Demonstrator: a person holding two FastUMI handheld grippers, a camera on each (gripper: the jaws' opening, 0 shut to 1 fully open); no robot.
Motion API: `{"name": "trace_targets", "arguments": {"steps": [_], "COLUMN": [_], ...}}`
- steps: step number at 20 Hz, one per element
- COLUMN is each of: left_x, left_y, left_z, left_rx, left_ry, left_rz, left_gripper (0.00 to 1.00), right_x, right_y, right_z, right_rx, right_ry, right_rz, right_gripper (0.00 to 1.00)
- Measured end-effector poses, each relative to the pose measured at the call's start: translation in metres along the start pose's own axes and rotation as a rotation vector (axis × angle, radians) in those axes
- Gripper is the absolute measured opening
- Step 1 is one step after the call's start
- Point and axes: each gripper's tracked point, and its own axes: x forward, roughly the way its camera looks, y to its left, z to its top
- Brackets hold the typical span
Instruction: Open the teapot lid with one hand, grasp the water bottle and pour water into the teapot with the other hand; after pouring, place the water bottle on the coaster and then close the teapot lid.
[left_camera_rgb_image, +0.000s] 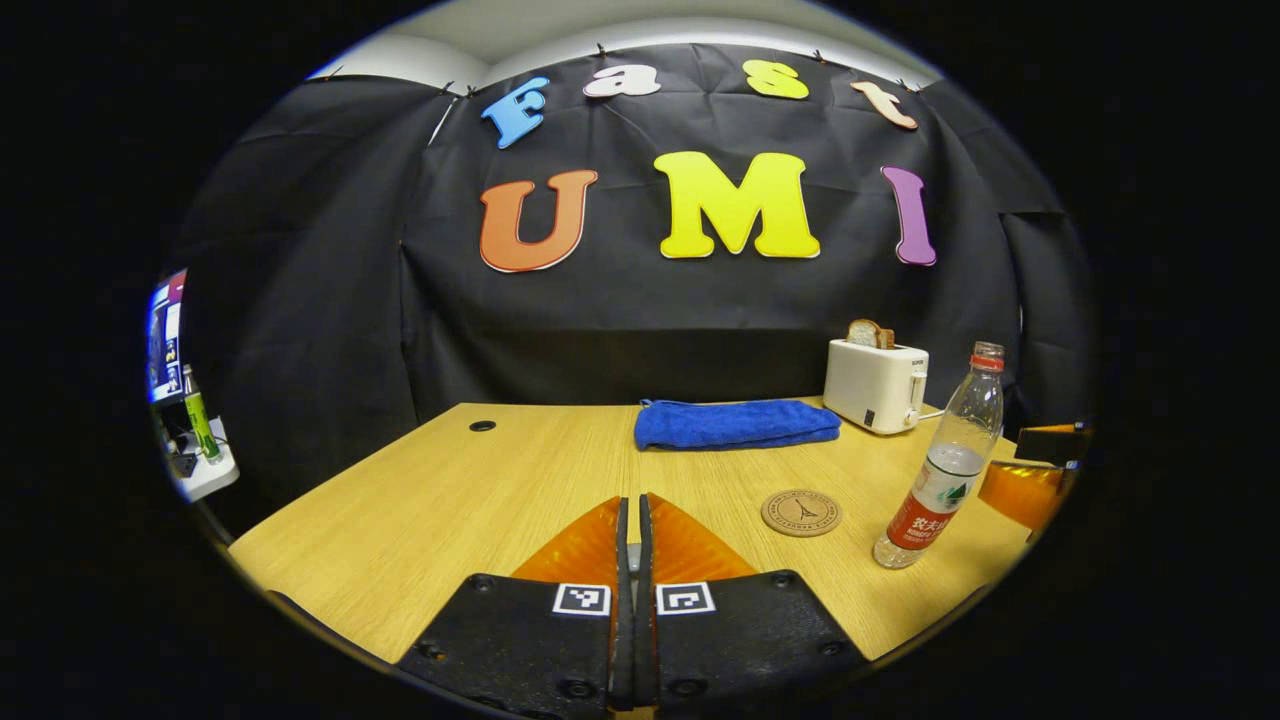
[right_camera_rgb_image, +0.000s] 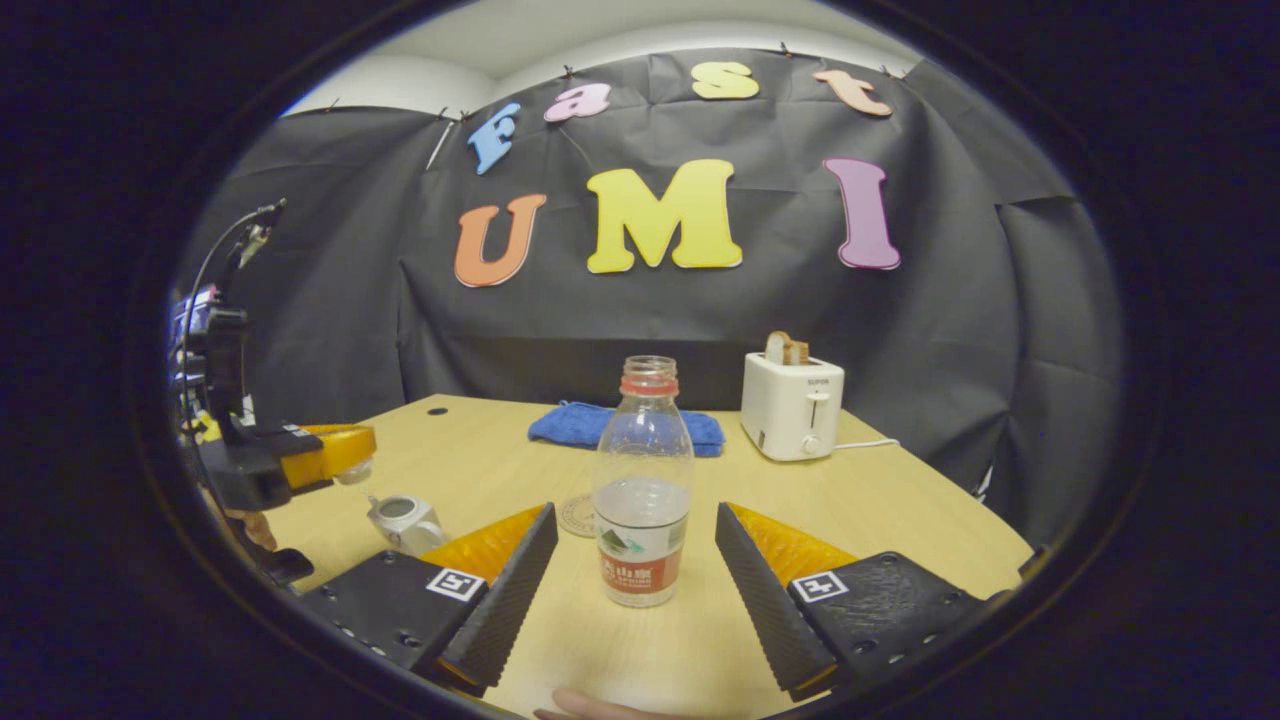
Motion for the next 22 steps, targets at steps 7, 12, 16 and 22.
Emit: {"name": "trace_targets", "arguments": {"steps": [7,12,16,22], "left_x": [-0.017,-0.024,-0.032,-0.049], "left_y": [0.021,0.026,0.032,0.049], "left_z": [0.004,0.011,0.013,0.034], "left_rx": [-0.022,-0.005,-0.006,-0.054], "left_ry": [0.061,0.059,0.065,0.027], "left_rz": [0.003,-0.011,-0.036,-0.064], "left_gripper": [0.03,0.03,0.03,0.03], "right_x": [0.039,0.057,0.060,0.050], "right_y": [-0.004,0.003,0.004,0.013], "right_z": [-0.004,-0.002,0.000,0.006], "right_rx": [-0.010,-0.014,-0.002,-0.093], "right_ry": [-0.037,-0.043,-0.052,-0.043], "right_rz": [-0.054,-0.057,-0.075,-0.124], "right_gripper": [0.96,0.93,0.77,0.75]}}
